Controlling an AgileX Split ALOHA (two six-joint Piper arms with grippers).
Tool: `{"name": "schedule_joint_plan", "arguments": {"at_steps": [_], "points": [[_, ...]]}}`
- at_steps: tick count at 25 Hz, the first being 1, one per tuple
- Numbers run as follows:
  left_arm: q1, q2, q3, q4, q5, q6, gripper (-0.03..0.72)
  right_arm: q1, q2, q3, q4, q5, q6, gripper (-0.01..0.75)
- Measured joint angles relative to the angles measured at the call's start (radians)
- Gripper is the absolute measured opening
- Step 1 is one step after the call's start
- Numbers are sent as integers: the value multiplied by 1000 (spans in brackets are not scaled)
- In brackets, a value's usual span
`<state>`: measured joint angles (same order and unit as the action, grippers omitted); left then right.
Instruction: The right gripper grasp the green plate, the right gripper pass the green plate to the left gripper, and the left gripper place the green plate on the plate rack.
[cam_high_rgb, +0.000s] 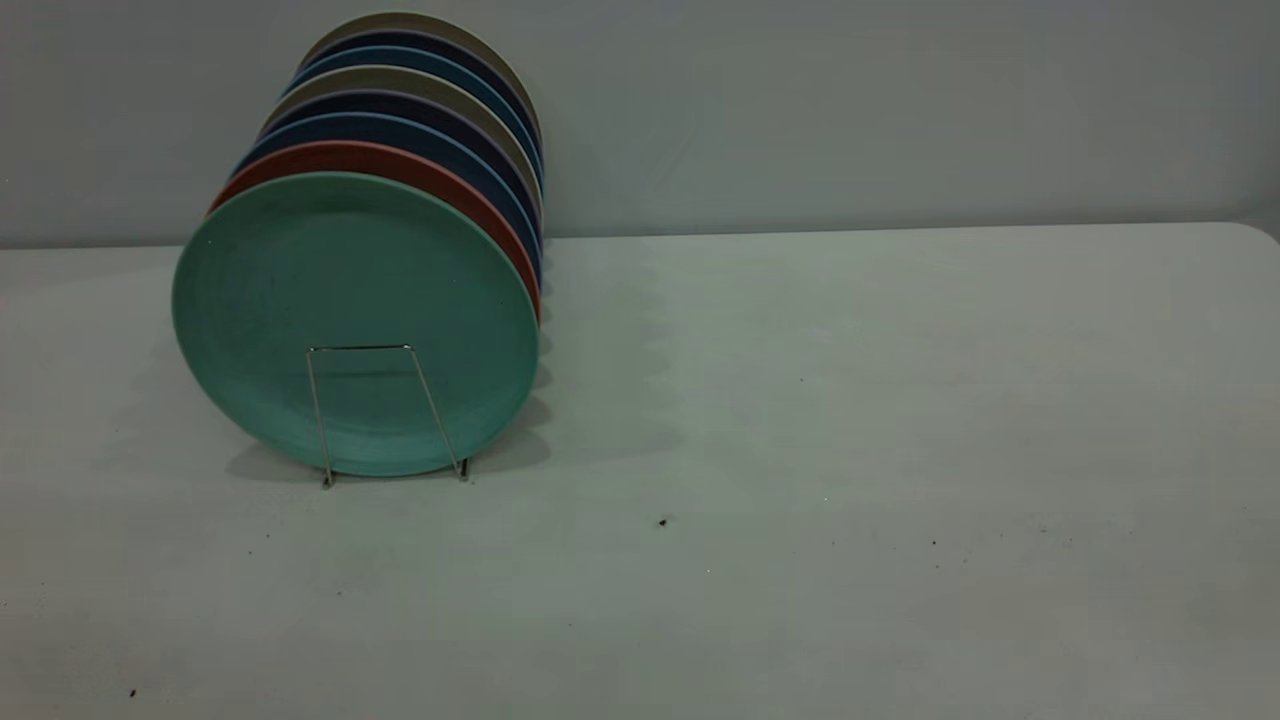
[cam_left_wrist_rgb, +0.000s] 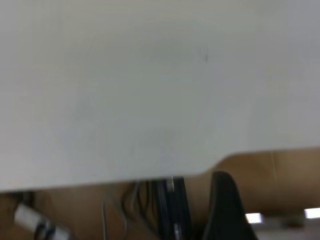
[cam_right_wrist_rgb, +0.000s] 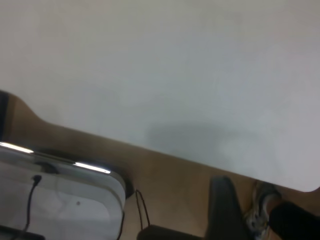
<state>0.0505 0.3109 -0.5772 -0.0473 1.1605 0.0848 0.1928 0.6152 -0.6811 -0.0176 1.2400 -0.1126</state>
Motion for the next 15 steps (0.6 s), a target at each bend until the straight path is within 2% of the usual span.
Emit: {"name": "schedule_joint_plan", "arguments": {"at_steps": [7,15], "points": [[0,-234,54,0,1,1,491,0,-238,182,4,-80,-3,465],[0,-266,82,0,-18,33,491,0,-372,209,18,-114,-3,465]]}}
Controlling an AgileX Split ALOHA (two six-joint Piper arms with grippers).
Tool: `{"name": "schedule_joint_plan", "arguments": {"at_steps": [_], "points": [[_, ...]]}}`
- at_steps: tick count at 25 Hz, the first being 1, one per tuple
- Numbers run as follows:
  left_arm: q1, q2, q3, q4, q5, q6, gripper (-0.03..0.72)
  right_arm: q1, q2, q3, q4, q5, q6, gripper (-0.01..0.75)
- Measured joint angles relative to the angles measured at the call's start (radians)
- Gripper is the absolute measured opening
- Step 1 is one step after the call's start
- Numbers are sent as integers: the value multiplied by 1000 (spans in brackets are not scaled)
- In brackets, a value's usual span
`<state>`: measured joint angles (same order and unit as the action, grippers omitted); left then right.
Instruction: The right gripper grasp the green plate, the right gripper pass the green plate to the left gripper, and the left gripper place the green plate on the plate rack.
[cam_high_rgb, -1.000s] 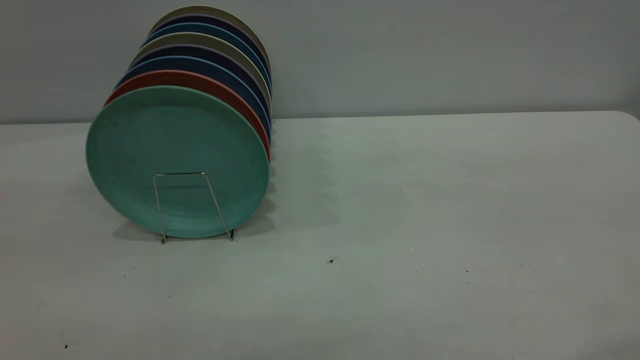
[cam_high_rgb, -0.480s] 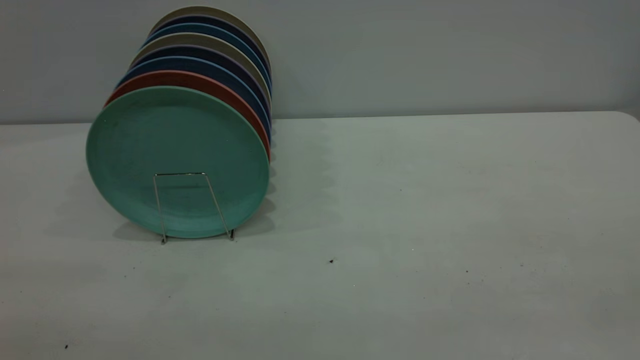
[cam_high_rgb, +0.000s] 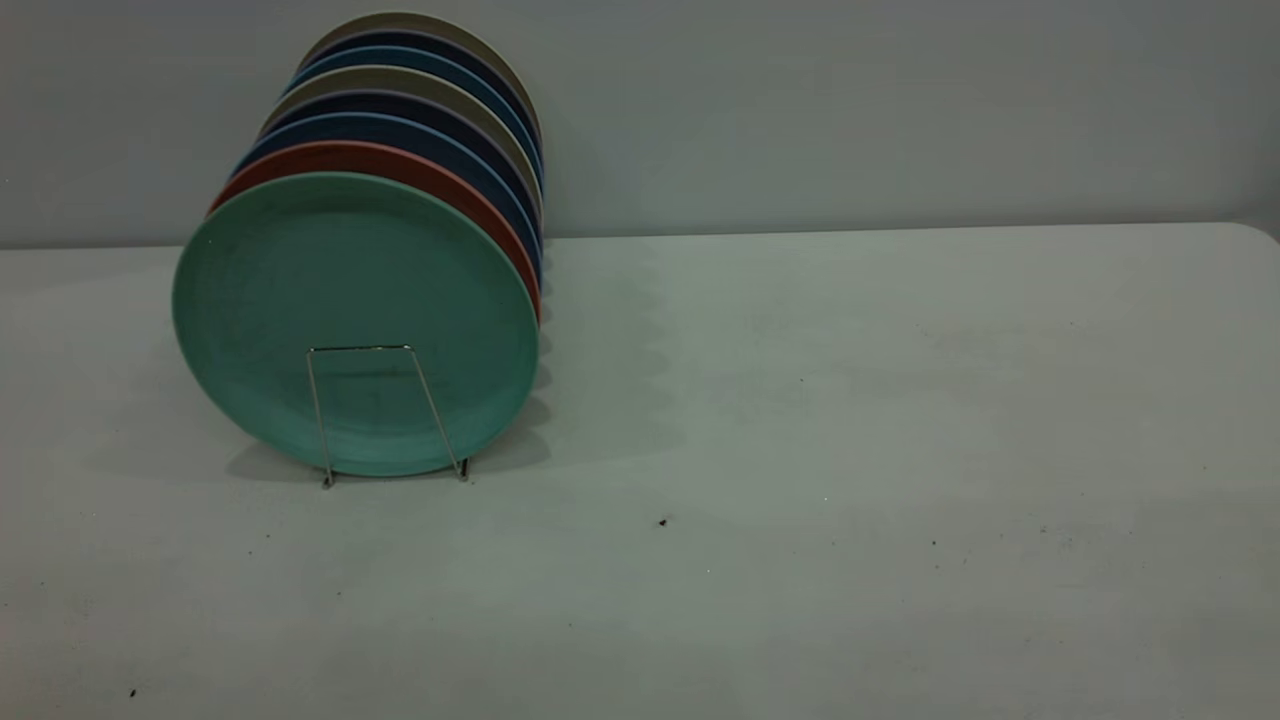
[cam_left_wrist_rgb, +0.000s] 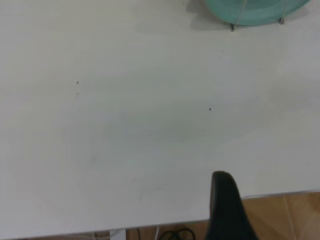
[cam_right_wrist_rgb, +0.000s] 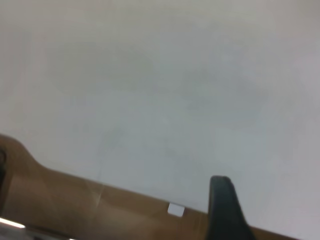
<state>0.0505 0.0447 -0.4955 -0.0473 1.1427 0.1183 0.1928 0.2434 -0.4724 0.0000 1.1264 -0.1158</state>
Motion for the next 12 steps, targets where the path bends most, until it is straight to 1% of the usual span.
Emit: {"name": "schedule_joint_plan", "arguments": {"at_steps": [7,12], "points": [[0,-11,7,-16,-5,-24,492,0,-16,0,31,-1,0,465],[-33,-61,8,-16,-5,-32,492,0,-16,0,35,-1,0,465]]}}
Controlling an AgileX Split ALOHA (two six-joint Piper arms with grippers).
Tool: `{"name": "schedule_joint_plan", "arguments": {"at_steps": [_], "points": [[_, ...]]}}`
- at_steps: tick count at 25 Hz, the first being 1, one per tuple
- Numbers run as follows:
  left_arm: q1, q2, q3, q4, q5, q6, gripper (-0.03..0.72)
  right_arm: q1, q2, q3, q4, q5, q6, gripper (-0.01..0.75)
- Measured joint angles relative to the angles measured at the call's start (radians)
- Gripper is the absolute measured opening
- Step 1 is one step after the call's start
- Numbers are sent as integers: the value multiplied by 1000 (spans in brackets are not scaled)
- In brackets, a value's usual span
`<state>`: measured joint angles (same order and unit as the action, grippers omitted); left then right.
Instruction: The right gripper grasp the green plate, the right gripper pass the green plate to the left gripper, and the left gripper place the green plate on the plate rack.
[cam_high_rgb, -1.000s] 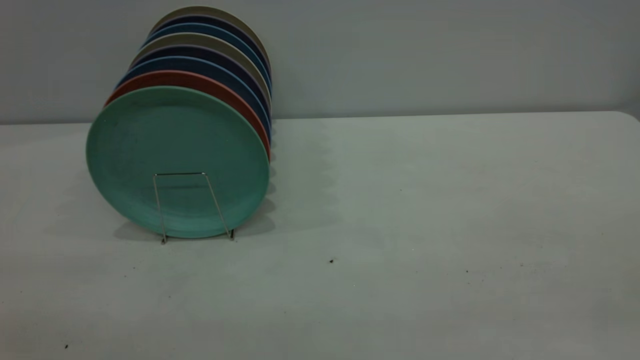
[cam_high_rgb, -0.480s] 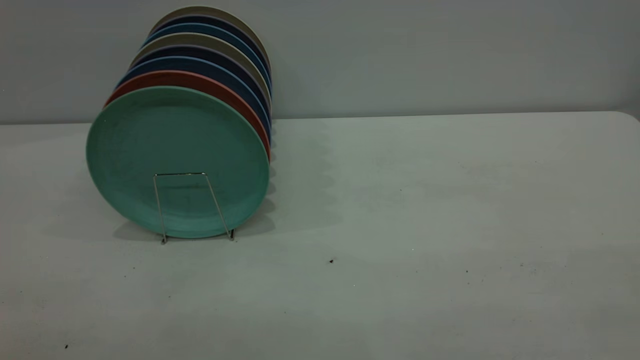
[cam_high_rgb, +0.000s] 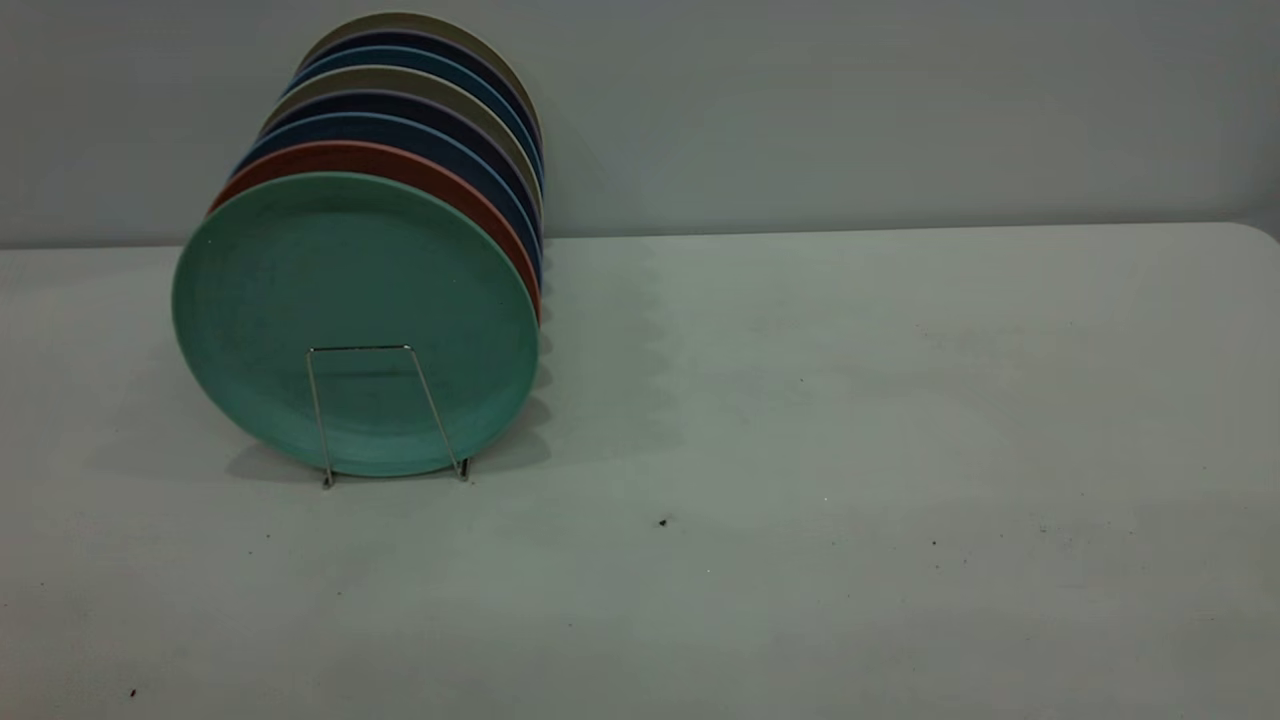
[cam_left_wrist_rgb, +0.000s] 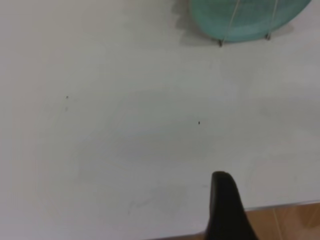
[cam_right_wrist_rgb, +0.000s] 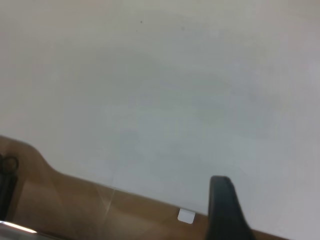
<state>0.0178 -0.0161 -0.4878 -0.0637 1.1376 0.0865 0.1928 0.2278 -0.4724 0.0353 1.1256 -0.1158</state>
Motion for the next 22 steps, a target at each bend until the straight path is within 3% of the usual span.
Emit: {"name": "schedule_joint_plan", "arguments": {"at_steps": [10,17,19,22], "points": [[-23,-6,0,0,0,-3,493,1,0,0,1,0,0,465],[-23,-6,0,0,0,-3,493,57,-8,0,1,0,0,465],[-23,-6,0,0,0,-3,493,34,-16,0,3,0,0,465],[-23,-6,0,0,0,-3,493,-64,-45,0,7,0,0,465]]}}
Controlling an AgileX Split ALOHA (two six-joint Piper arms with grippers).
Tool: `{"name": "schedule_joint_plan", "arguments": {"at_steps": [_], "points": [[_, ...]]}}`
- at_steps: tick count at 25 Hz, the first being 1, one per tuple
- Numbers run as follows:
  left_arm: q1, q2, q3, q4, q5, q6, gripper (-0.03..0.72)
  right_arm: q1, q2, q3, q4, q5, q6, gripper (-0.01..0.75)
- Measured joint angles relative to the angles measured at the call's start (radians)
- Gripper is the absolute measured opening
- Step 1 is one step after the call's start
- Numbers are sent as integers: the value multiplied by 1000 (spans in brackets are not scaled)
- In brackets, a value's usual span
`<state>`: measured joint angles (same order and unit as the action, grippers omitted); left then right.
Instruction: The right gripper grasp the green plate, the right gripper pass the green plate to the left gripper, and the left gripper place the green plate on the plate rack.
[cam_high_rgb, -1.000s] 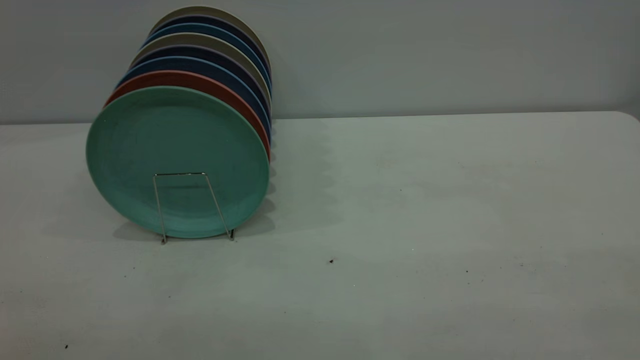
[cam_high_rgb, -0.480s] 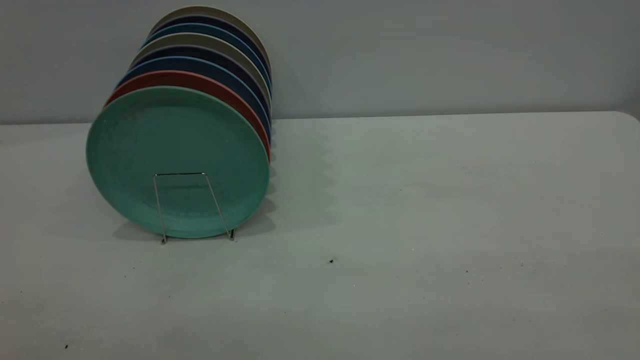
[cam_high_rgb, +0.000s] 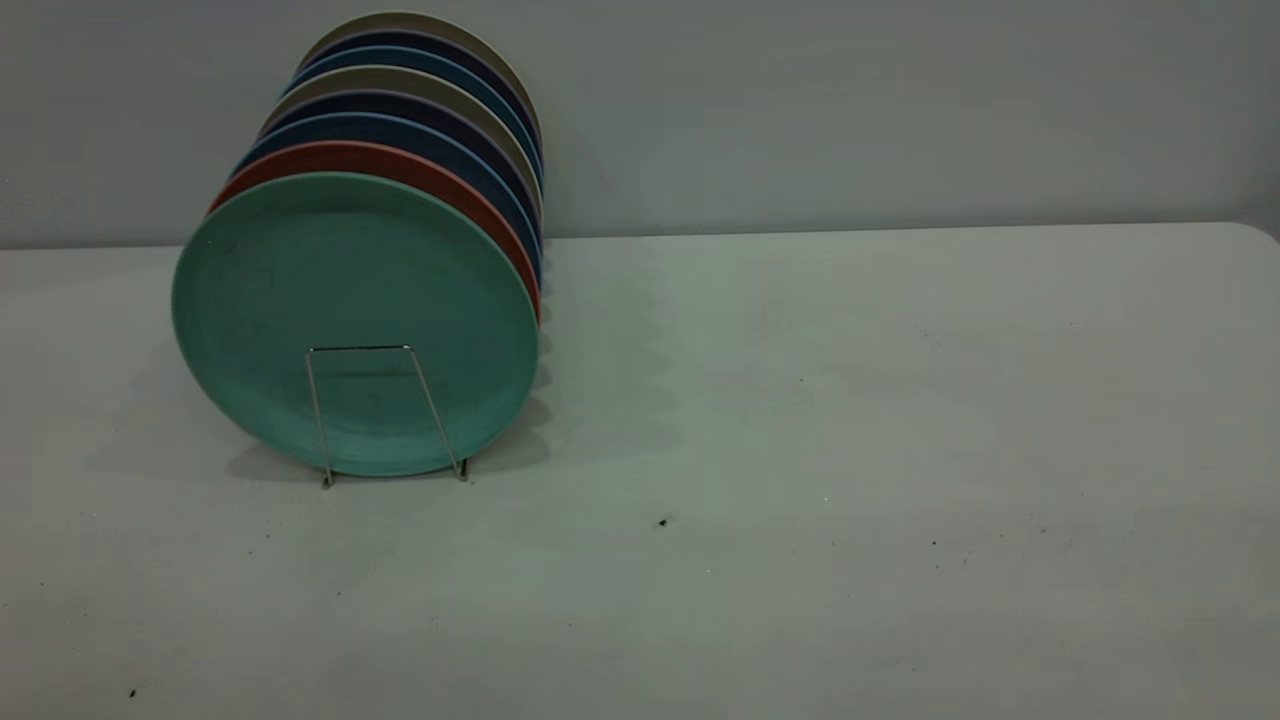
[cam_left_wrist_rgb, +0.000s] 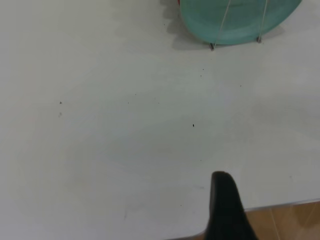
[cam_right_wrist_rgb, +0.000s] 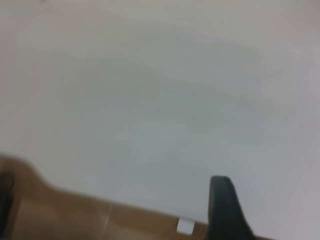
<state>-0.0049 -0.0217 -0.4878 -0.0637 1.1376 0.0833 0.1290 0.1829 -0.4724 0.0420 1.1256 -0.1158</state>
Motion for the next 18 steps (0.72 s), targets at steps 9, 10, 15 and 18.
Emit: {"name": "schedule_joint_plan", "arguments": {"at_steps": [9,10,15,18], "points": [[0,0,0,0,0,0,493,-91,-199,0,3,8,0,465],[0,0,0,0,0,0,493,-91,-199,0,4,8,0,465],[0,0,0,0,0,0,493,-91,-200,0,5,8,-1,465],[0,0,0,0,0,0,493,-91,-200,0,5,8,-1,465]]}}
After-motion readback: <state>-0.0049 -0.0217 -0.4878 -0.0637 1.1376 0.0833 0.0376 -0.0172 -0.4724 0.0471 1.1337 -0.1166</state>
